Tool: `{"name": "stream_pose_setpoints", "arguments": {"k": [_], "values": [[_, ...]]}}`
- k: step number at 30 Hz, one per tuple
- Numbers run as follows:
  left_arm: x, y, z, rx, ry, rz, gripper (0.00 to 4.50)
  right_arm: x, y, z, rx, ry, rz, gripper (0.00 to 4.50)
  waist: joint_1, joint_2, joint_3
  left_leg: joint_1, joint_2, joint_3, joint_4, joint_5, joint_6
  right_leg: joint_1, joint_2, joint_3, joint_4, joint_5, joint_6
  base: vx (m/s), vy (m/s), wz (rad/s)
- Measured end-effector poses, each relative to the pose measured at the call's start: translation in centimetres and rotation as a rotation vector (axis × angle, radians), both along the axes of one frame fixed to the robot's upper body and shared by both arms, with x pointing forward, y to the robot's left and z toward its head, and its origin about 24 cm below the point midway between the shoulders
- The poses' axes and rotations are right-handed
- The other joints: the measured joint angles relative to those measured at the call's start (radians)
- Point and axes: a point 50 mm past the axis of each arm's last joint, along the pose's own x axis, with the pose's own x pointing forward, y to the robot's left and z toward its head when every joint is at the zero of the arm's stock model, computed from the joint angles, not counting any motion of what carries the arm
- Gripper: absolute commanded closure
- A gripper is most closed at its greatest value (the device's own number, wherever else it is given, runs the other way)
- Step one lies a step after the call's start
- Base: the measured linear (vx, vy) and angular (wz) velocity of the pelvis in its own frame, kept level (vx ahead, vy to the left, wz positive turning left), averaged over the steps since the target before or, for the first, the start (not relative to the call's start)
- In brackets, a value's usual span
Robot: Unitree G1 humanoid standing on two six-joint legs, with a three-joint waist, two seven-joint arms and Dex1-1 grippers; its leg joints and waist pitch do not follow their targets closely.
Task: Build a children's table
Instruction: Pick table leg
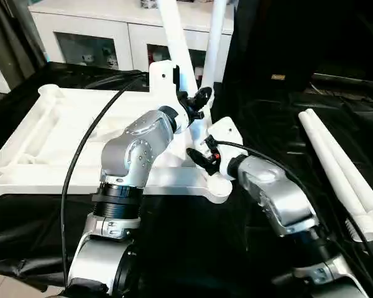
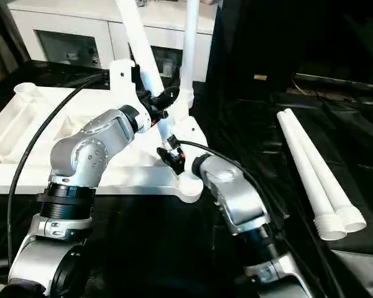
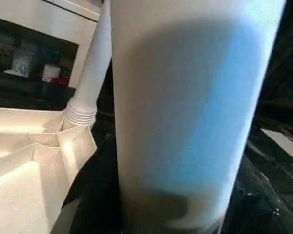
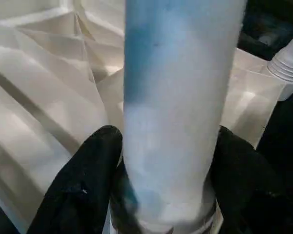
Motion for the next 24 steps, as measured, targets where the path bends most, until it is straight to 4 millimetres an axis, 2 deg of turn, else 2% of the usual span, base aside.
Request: {"name": "stream_pose_setpoints", "arguments": {"k": [7, 16, 17, 21, 24], "values": [[0.0, 0.1, -0.1, -0.007, 0.009, 0.002, 2.64, 0.1, -0.1, 0.3, 0.027, 0.004, 0.022, 2.44, 0.003, 0.000, 0.000, 0.000, 0.000, 0.000, 0.000, 0.000, 0.000, 0.000, 0.000, 0.000, 0.000, 0.000, 0.000, 0.000, 0.000, 0.00], [-0.1, 0.1, -0.1, -0.002, 0.004, -0.009, 2.64, 0.2, -0.8, 0.3, 0.052, 0.014, 0.058, 2.50, 0.002, 0.000, 0.000, 0.000, 0.000, 0.000, 0.001, 0.000, 0.000, 0.000, 0.000, 0.000, 0.001, 0.000, 0.000, 0.000, 0.000, 0.00], [-0.1, 0.1, 0.0, 0.005, -0.007, -0.021, 2.08, 0.2, -0.9, 0.3, 0.063, 0.017, 0.067, 2.51, 0.002, 0.000, 0.000, 0.000, 0.000, 0.000, 0.001, 0.000, 0.000, 0.000, 0.000, 0.000, 0.001, 0.000, 0.000, 0.000, 0.000, 0.00], [-1.1, 0.0, 1.0, -0.055, -0.068, -0.166, 1.94, 0.1, -1.8, 0.9, 0.158, 0.034, 0.135, 2.52, 0.004, 0.000, 0.000, 0.000, 0.000, 0.000, 0.001, 0.000, 0.000, 0.000, 0.000, 0.000, 0.001, 0.000, -0.001, 0.000, 0.000, 0.00], [-1.8, 0.2, 2.0, -0.114, -0.108, -0.280, 1.51, -0.6, -2.9, 1.3, 0.251, 0.035, 0.230, 2.54, 0.008, 0.000, 0.000, 0.000, 0.000, 0.000, 0.001, 0.000, 0.000, 0.000, 0.000, 0.000, 0.001, 0.000, -0.001, 0.000, 0.000, 0.00]]}}
